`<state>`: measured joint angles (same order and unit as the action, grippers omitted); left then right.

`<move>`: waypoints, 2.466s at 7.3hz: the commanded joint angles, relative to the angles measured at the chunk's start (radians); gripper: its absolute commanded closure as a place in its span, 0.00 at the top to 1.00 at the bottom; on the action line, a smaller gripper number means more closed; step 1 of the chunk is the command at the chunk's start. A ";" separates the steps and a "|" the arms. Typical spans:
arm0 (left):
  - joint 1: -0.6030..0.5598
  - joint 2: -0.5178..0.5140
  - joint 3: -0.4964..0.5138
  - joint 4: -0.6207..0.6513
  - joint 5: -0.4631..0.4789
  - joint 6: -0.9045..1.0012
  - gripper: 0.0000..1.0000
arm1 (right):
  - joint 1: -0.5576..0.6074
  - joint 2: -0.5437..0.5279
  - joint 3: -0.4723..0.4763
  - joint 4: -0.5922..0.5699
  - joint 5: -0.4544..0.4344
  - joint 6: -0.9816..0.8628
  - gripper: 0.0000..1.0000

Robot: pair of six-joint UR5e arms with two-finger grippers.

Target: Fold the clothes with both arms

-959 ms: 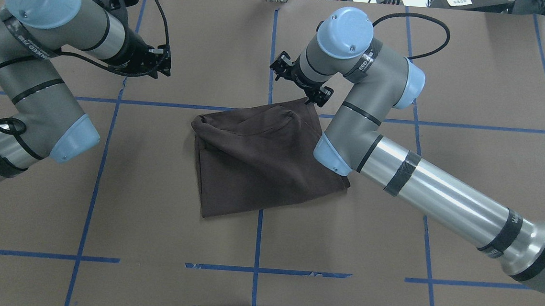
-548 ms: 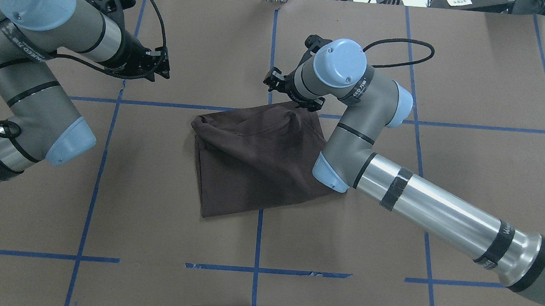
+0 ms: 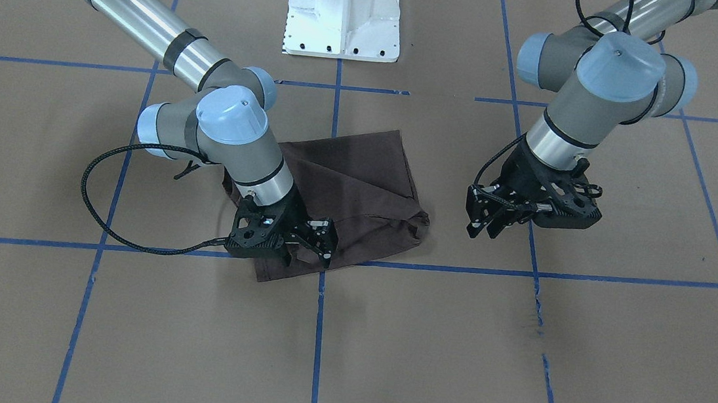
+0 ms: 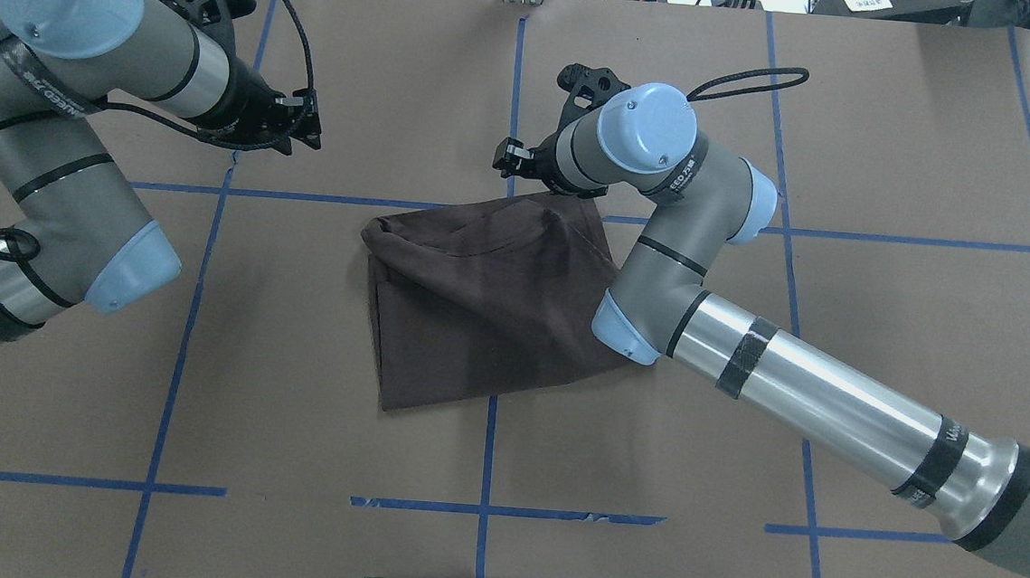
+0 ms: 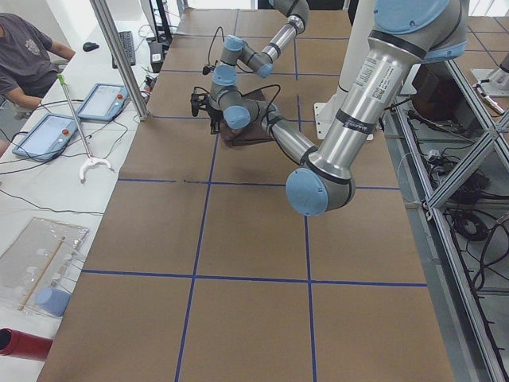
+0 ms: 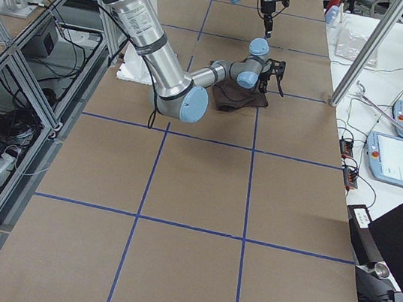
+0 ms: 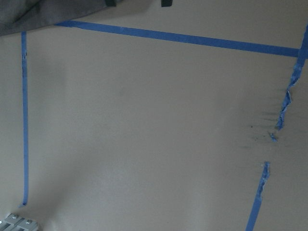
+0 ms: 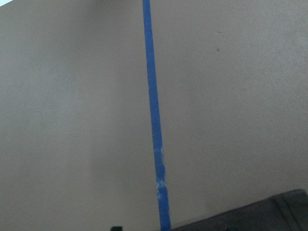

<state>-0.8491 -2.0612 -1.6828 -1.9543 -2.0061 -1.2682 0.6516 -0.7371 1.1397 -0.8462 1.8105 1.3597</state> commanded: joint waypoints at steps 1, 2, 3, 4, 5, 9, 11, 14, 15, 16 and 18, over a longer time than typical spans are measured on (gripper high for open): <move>0.001 0.000 0.000 0.002 0.001 -0.019 0.43 | 0.000 0.028 -0.040 0.002 -0.002 -0.069 0.75; 0.001 0.001 0.000 0.000 0.001 -0.019 0.43 | 0.000 0.021 -0.041 0.004 0.001 -0.127 0.75; -0.001 0.000 0.000 0.002 0.001 -0.019 0.43 | 0.000 0.027 -0.052 0.003 0.003 -0.142 0.74; 0.001 0.001 0.000 0.002 0.001 -0.019 0.43 | -0.001 0.027 -0.066 0.002 0.004 -0.148 0.72; -0.001 0.000 0.000 0.002 0.001 -0.019 0.43 | -0.001 0.031 -0.070 0.004 0.007 -0.151 0.72; -0.001 0.000 0.000 0.002 0.001 -0.020 0.43 | -0.013 0.027 -0.071 0.002 0.010 -0.163 0.58; -0.001 0.000 -0.002 0.014 0.001 -0.020 0.43 | -0.020 0.018 -0.067 0.004 0.010 -0.163 0.35; -0.001 0.000 -0.009 0.015 0.001 -0.020 0.43 | -0.020 0.009 -0.054 0.006 0.012 -0.162 0.07; -0.001 0.000 -0.009 0.017 0.001 -0.020 0.43 | -0.020 -0.002 -0.043 0.006 0.015 -0.166 0.00; -0.001 -0.004 -0.009 0.037 0.000 -0.020 0.43 | -0.020 -0.005 -0.040 0.006 0.016 -0.192 0.00; -0.001 -0.004 -0.021 0.049 0.000 -0.020 0.43 | 0.002 -0.007 -0.019 0.004 0.053 -0.194 0.00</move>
<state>-0.8498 -2.0642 -1.6996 -1.9137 -2.0063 -1.2885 0.6388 -0.7420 1.1057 -0.8410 1.8374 1.1694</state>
